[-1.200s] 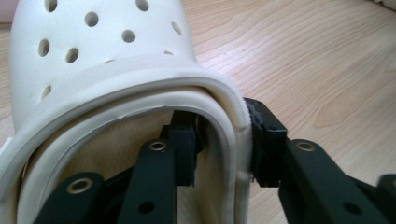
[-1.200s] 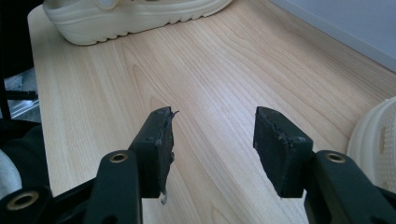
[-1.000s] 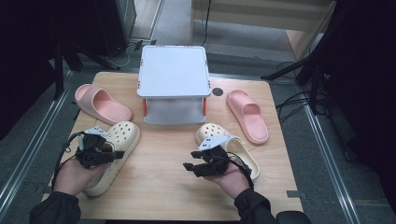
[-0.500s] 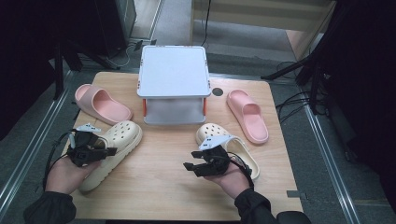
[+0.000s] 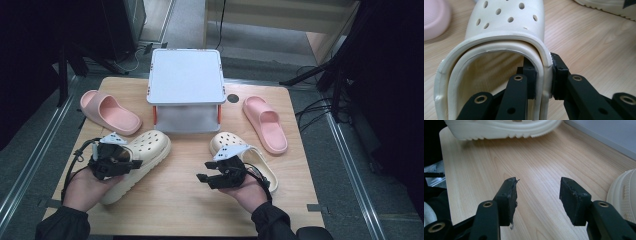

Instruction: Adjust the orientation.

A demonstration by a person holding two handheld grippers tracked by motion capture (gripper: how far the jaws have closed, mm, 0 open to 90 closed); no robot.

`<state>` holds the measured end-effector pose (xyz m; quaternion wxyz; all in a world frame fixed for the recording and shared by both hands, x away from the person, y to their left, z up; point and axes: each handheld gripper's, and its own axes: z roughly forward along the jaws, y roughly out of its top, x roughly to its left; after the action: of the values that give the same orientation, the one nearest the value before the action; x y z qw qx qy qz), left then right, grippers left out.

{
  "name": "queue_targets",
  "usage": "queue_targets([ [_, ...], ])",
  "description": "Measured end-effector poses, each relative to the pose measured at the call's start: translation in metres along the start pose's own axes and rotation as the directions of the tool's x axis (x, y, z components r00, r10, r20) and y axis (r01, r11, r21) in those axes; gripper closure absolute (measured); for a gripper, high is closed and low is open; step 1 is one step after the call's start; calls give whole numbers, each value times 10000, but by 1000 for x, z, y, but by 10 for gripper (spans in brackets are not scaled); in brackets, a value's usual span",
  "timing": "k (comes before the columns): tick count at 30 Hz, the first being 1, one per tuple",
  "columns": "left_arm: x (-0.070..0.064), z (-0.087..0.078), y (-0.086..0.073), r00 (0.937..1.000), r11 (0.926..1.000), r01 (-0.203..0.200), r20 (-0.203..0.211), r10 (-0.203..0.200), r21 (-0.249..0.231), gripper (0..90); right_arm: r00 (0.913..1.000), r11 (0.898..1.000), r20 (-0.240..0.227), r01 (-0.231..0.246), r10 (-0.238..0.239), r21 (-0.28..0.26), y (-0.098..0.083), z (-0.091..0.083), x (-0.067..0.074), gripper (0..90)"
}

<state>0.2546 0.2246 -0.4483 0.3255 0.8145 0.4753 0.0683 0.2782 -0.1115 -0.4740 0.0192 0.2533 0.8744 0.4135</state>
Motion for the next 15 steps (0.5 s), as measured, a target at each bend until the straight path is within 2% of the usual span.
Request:
queue_targets([
  [4,-15,12,8,9993,9996,-273,245,271,56,775,10000,9999,49,-30,31,-138,-1,-2,0,487],
  [10,-33,29,17,9968,9967,-739,324,728,335,775,9998,9997,167,-65,69,-242,-3,-5,0,488],
  [15,-43,42,21,9937,9933,-1033,499,1007,517,774,9995,9994,242,-192,198,-274,-6,-7,1,488],
])
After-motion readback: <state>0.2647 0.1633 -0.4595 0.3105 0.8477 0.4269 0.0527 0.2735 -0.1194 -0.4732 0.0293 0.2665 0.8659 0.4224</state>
